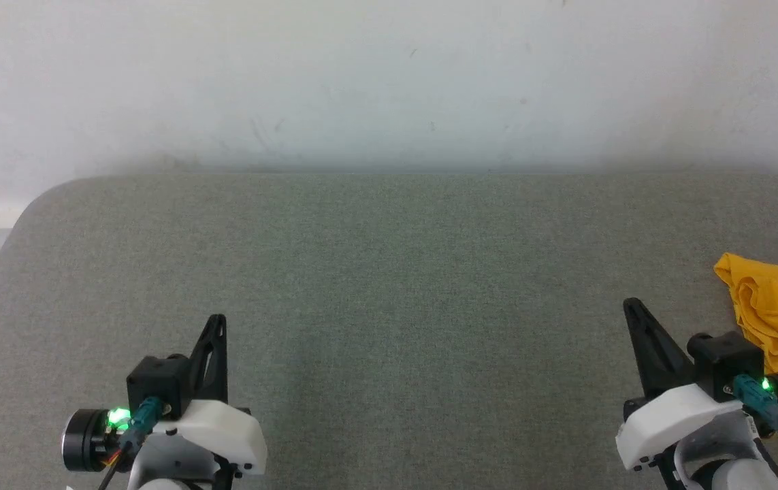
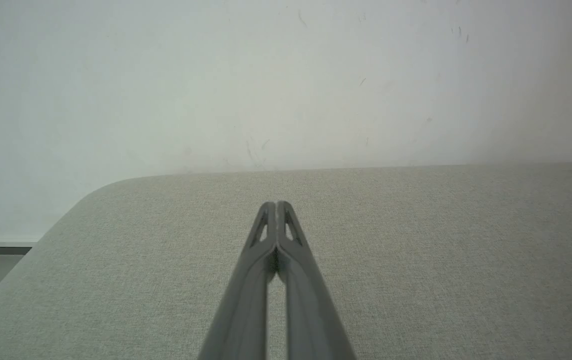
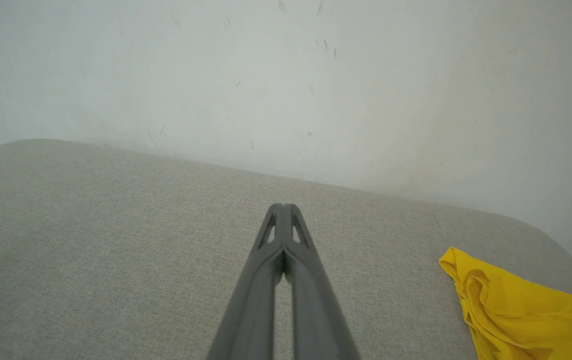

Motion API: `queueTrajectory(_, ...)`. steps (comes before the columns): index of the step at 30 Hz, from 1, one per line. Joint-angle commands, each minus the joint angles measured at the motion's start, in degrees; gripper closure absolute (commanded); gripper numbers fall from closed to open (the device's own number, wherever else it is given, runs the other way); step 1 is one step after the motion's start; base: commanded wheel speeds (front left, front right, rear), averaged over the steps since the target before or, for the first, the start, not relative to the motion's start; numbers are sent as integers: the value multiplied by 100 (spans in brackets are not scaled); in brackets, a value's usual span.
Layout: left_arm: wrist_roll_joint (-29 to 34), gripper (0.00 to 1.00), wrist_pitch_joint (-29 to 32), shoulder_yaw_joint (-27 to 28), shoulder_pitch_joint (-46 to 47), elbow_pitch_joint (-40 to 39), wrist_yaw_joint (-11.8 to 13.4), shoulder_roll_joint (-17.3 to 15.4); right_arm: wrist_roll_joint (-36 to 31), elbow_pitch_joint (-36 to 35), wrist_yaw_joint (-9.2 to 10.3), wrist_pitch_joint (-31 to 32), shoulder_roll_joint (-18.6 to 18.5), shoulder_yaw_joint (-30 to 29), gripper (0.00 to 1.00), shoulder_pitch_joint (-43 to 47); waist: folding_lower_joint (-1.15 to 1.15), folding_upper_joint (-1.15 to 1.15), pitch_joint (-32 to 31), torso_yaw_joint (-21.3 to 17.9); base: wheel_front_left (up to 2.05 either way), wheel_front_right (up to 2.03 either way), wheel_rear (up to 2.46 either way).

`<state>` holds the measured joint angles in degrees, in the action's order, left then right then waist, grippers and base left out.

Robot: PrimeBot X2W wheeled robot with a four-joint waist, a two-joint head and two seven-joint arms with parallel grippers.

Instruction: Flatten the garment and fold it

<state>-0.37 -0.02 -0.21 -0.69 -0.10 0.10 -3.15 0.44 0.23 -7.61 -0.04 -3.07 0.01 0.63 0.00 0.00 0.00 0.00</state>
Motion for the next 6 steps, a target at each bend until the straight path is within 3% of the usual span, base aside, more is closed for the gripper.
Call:
queueTrajectory(1, 37, 100, 2, 21, 69, 10, -10, 27, -44, -23, 12, 4, 19, -1, 100, -63, 0, 0, 0, 0, 0, 0, 0)
queueTrajectory(6, 37, 100, 2, 21, 69, 10, -10, 27, -44, -23, 12, 4, 19, -1, 100, -63, 0, 0, 0, 0, 0, 0, 0)
